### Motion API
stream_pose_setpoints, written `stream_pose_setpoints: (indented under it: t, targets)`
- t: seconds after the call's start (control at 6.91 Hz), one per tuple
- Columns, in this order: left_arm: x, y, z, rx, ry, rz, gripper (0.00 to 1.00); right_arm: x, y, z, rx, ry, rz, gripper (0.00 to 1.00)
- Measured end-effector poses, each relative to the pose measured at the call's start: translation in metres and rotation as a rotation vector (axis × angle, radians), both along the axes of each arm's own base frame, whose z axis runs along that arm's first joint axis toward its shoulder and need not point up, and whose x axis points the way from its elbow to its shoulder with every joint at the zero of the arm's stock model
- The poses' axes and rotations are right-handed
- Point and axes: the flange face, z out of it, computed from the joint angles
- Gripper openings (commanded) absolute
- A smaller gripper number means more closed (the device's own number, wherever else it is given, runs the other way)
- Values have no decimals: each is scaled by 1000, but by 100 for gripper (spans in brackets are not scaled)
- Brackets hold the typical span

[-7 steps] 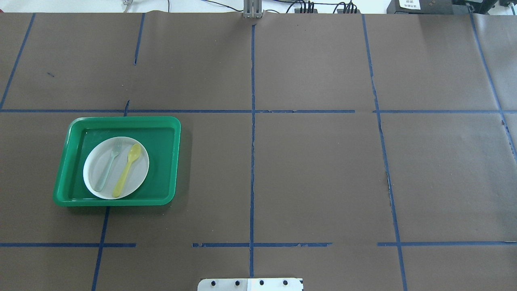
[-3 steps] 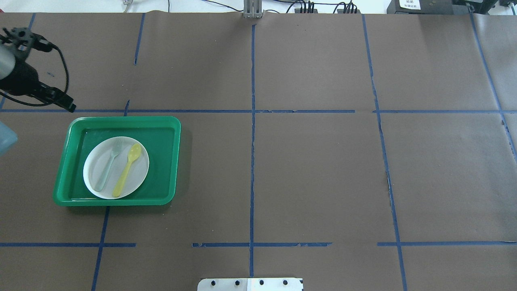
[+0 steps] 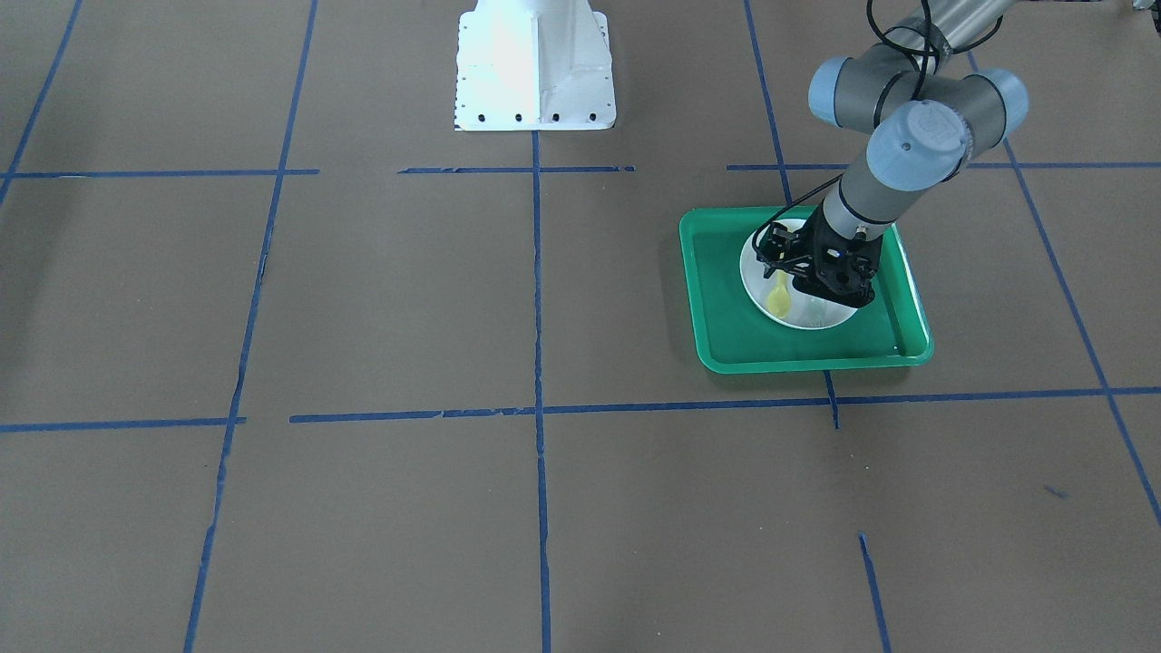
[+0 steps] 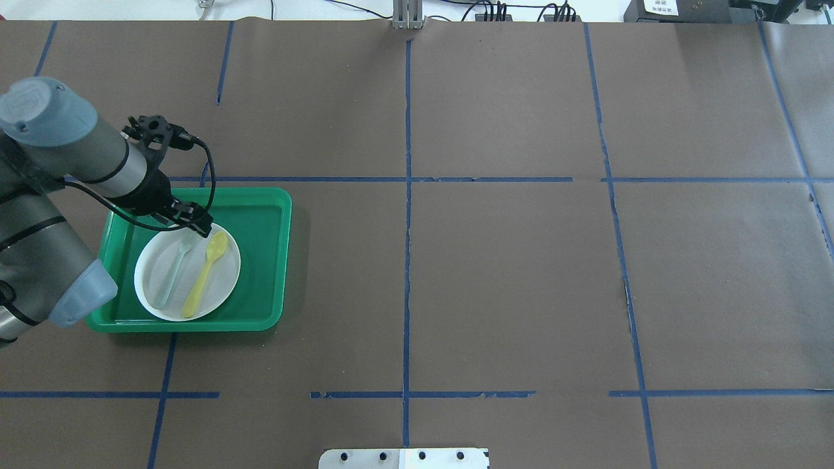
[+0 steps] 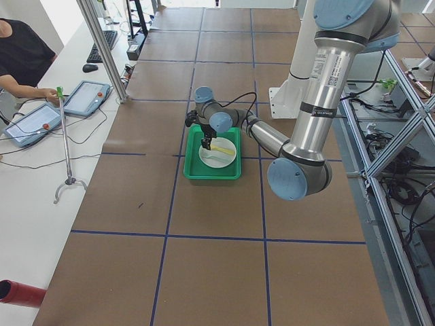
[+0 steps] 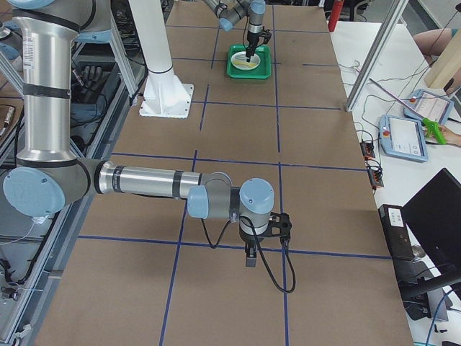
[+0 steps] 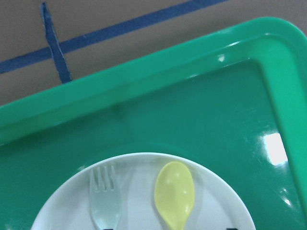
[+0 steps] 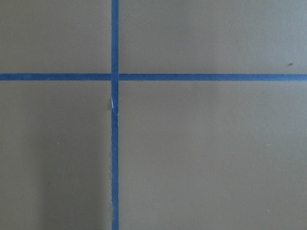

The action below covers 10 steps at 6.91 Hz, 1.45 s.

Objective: Place spoon
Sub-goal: 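Move the left gripper over the yellow spoon on the white plate, then lower the left gripper and close it on the yellow spoon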

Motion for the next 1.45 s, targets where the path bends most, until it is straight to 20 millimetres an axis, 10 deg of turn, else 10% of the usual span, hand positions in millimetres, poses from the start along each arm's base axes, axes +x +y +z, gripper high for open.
stream_pose_setpoints:
  t: [1.01,1.45]
  targets:
    - [23,16,13,-29,-21,42,64,0,0,0,0,0,0,100]
    - [23,17,14,-34,-24,44,9,0,0,0,1,0,0,100]
